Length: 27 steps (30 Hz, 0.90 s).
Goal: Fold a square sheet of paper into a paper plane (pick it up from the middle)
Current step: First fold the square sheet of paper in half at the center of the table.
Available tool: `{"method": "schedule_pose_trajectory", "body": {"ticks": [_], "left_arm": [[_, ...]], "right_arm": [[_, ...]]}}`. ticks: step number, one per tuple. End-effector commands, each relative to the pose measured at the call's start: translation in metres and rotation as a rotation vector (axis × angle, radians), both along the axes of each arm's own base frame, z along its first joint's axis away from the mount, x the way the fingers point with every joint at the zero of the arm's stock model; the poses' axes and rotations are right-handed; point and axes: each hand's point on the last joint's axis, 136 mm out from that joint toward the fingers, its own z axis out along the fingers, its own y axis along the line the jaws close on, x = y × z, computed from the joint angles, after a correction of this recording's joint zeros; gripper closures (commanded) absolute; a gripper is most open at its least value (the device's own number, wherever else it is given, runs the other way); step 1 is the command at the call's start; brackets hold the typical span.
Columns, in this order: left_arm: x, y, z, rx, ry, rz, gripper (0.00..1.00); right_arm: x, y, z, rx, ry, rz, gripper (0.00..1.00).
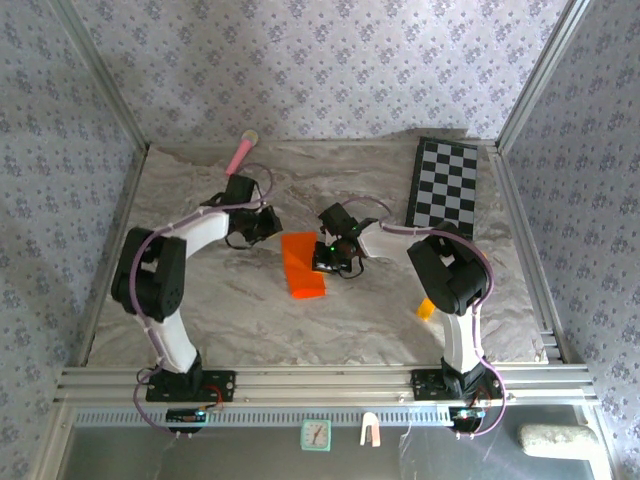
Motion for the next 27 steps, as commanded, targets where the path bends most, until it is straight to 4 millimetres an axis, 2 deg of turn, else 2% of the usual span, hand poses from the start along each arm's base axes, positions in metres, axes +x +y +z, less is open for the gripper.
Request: {"method": "schedule_pose_trajectory", "body": {"ticks": [1,7,11,19,22,27], "left_arm": [[-0.036,-0.02,-0.007,-0.086,0.107,-0.011,0.91],[-0.077,-0.038,-0.034,-0.08,0.217,-0.056,0.94],[-0.087,-0.039,-0.05,-0.05,0.265,-0.086,0.95],[-0.101,-0.021,-0.081,0.053,0.314,-0.126,0.96],[-0.107,-0.008,-0.091,0.066,0.337,-0.106,0.96],[-0.11,0.019,-0.095,0.068,0.327,-0.051,0.96]], "right_arm": [[-0.057,-0.092,-0.088,-0.404,0.221,-0.043,0.93],[-0.058,-0.093,-0.089,-0.407,0.226,-0.043,0.94],[-0.058,-0.092,-0.088,-0.409,0.225,-0.041,0.94],[-0.058,-0.093,-0.089,-0.415,0.227,-0.047,0.94],[-0.06,-0.094,-0.09,-0.418,0.23,-0.046,0.94],[-0.06,-0.094,-0.091,-0.421,0.232,-0.046,0.94]]}}
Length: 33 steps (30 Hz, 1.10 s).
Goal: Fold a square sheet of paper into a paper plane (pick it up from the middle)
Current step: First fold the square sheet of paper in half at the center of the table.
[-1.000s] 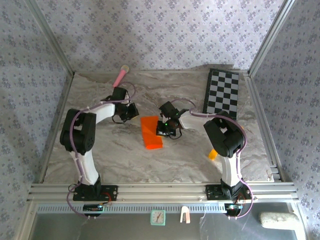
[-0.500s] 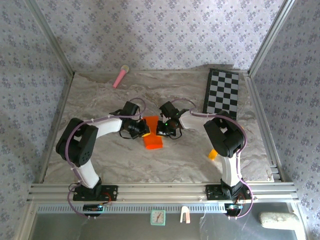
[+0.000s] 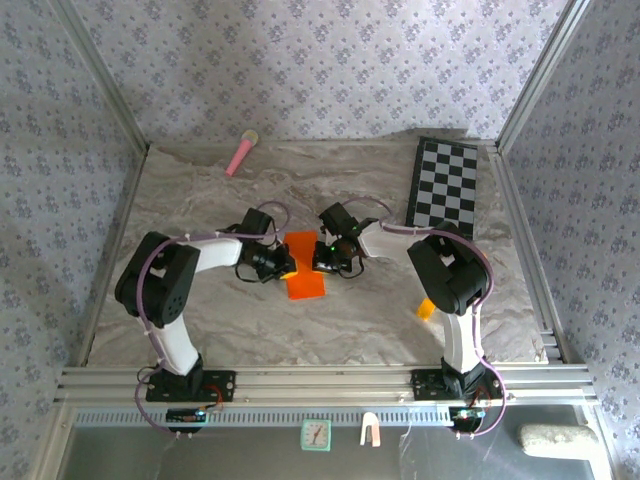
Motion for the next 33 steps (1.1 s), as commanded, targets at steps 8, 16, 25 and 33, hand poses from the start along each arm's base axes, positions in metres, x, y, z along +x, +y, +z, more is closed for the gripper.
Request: {"method": "schedule_pose_trajectory", "body": {"ticks": [8,16,25,33], "left_arm": [[-0.01,0.029,0.017,-0.033,-0.026,0.052,0.95],[-0.007,-0.012,0.034,-0.14,-0.073,0.051,0.95],[-0.035,-0.003,-0.004,-0.032,0.052,0.003,0.95],[-0.052,0.028,-0.025,0.066,0.077,-0.028,0.95]], "right_arm": [[-0.062,-0.095,-0.094,-0.427,0.233,-0.047,0.94],[-0.061,-0.094,-0.095,-0.422,0.234,-0.049,0.94],[-0.061,-0.093,-0.095,-0.418,0.232,-0.047,0.94],[-0.064,-0.095,-0.097,-0.421,0.236,-0.048,0.94]]}}
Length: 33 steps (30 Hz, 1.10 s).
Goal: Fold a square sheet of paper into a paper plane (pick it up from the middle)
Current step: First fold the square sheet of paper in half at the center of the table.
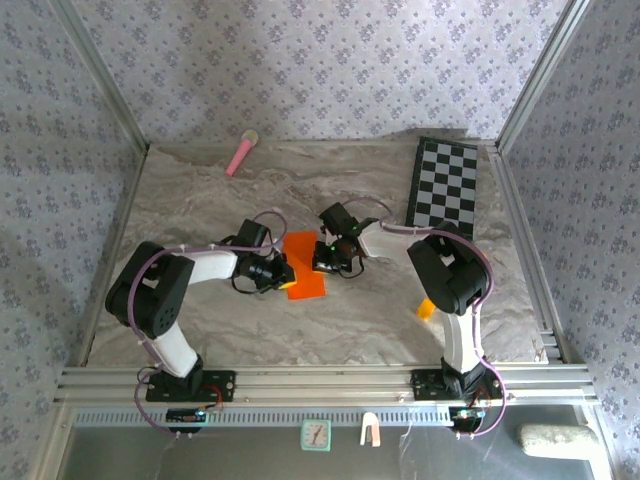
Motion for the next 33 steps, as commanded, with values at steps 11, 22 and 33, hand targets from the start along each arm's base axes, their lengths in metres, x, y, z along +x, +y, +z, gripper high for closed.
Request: {"method": "schedule_pose_trajectory", "body": {"ticks": [11,22,33], "left_arm": [[-0.008,0.03,0.026,-0.026,-0.033,0.02,0.94],[-0.018,-0.015,0.013,-0.043,0.041,-0.034,0.94],[-0.056,0.017,-0.022,0.086,0.166,-0.053,0.94]], "right_arm": [[-0.064,-0.095,-0.097,-0.422,0.235,-0.049,0.94],[-0.064,-0.093,-0.097,-0.421,0.234,-0.046,0.95],[-0.063,-0.092,-0.098,-0.421,0.237,-0.044,0.94]]}}
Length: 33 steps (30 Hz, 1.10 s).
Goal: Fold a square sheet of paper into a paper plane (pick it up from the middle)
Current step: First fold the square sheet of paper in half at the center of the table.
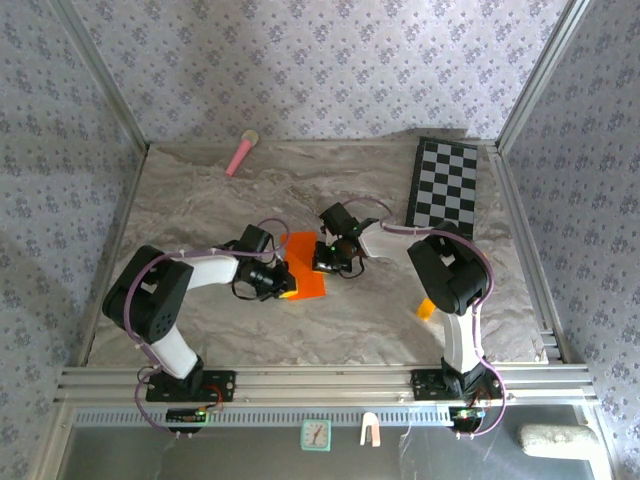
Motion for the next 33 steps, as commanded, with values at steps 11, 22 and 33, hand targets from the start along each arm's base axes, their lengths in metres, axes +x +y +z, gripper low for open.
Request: {"method": "schedule_pose_trajectory", "body": {"ticks": [11,22,33], "left_arm": [[-0.053,0.043,-0.021,0.17,0.118,-0.089,0.96],[-0.047,0.052,-0.002,0.203,0.068,-0.066,0.96],[0.044,0.006,0.077,-0.039,-0.221,0.196,0.71]], "right_arm": [[-0.065,-0.095,-0.099,-0.43,0.243,-0.05,0.94],[-0.064,-0.093,-0.098,-0.421,0.236,-0.053,0.94],[-0.006,-0.051,-0.023,-0.19,0.067,-0.219,0.94]]}}
